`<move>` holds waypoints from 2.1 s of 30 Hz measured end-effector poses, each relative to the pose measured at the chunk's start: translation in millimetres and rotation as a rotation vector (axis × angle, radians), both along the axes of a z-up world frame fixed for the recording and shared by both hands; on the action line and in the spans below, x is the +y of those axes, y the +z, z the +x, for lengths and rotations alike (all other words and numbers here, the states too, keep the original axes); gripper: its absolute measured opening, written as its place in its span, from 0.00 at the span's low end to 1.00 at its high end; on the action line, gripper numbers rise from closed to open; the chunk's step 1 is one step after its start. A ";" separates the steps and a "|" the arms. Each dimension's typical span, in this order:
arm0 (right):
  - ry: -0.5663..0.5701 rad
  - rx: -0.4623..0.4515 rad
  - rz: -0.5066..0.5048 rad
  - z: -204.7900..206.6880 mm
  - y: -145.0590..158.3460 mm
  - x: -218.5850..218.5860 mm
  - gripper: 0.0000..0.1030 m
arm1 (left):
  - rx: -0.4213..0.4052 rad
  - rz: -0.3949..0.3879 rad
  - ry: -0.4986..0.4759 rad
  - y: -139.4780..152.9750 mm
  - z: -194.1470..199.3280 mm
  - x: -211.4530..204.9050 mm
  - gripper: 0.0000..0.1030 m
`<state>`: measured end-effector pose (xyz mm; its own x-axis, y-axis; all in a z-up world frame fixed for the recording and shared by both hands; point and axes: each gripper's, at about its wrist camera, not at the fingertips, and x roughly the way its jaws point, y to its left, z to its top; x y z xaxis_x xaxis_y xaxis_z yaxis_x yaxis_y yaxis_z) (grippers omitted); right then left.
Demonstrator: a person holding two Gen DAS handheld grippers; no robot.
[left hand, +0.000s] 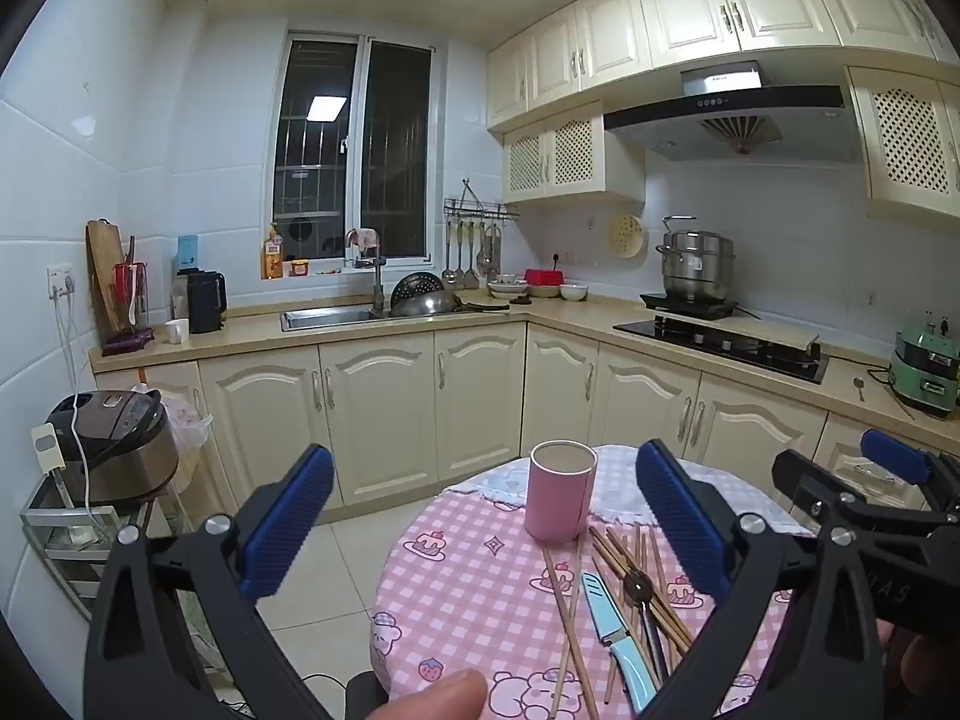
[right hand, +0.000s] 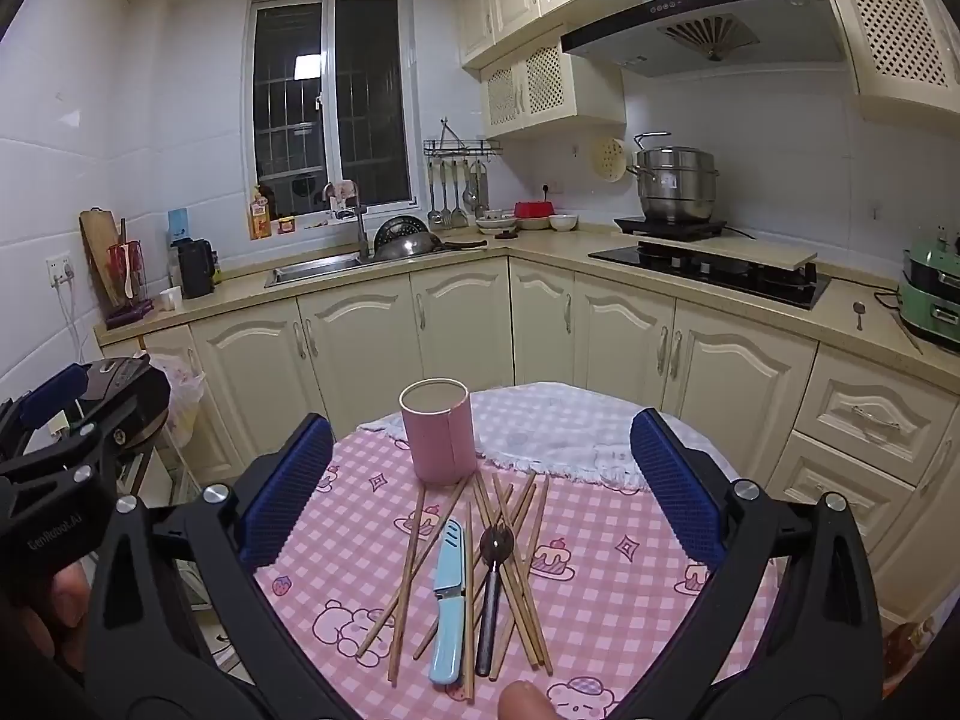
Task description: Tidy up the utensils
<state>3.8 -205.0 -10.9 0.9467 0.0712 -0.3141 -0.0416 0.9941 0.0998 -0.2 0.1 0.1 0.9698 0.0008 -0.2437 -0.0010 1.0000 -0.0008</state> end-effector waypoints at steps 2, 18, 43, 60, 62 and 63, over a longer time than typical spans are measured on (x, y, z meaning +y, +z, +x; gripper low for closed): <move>0.004 -0.005 -0.004 -0.2 2.4 -2.0 0.94 | -0.006 -0.011 -0.006 0.2 -0.5 0.8 0.96; 0.015 -0.025 -0.024 -0.7 13.0 1.3 0.94 | 0.002 -0.021 -0.027 10.3 2.4 4.7 0.96; 0.024 -0.009 -0.028 9.1 13.4 -0.7 0.94 | 0.017 -0.004 -0.026 3.1 16.2 1.4 0.96; 0.026 0.126 -0.034 81.4 -0.4 -15.5 0.94 | 0.172 0.032 -0.019 -21.6 96.0 -3.0 0.96; 0.029 0.148 -0.027 92.2 -3.7 -21.2 0.94 | 0.204 0.038 -0.022 -26.9 109.2 -2.9 0.96; 0.027 0.159 -0.023 96.6 -5.8 -23.4 0.94 | 0.218 0.042 -0.024 -30.2 115.3 -3.1 0.96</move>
